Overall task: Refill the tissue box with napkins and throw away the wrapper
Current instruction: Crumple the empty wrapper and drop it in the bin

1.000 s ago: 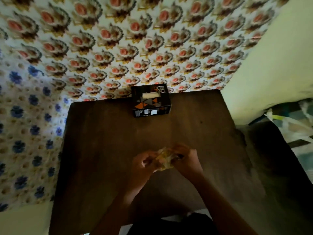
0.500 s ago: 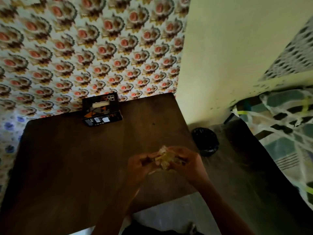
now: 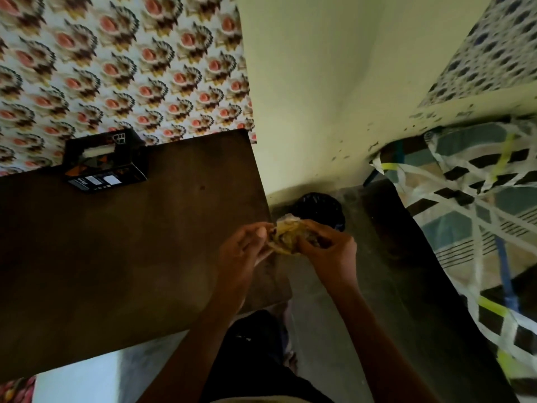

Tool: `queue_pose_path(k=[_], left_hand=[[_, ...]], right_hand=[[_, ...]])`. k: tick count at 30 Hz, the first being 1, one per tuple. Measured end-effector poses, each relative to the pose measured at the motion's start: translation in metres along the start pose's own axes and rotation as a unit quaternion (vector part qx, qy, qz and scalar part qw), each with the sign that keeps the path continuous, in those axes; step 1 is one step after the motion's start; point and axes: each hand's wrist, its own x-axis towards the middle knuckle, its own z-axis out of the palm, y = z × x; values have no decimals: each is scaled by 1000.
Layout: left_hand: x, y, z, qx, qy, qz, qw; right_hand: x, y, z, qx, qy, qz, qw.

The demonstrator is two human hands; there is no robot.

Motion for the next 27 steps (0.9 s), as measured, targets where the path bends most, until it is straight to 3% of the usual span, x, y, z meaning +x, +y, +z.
queue_pose_path(k=[3,19,27], left_hand=[[34,-17,21,9,44,-13,999],[205,-78,146,68,110,-80,988],[302,-185,186,113,142,-194,964]], right_hand=[[35,19,-5,4,14,22,1000],[234,83,-42,-11,-14,126,992],[341,209,-32,-79,-49,197,976]])
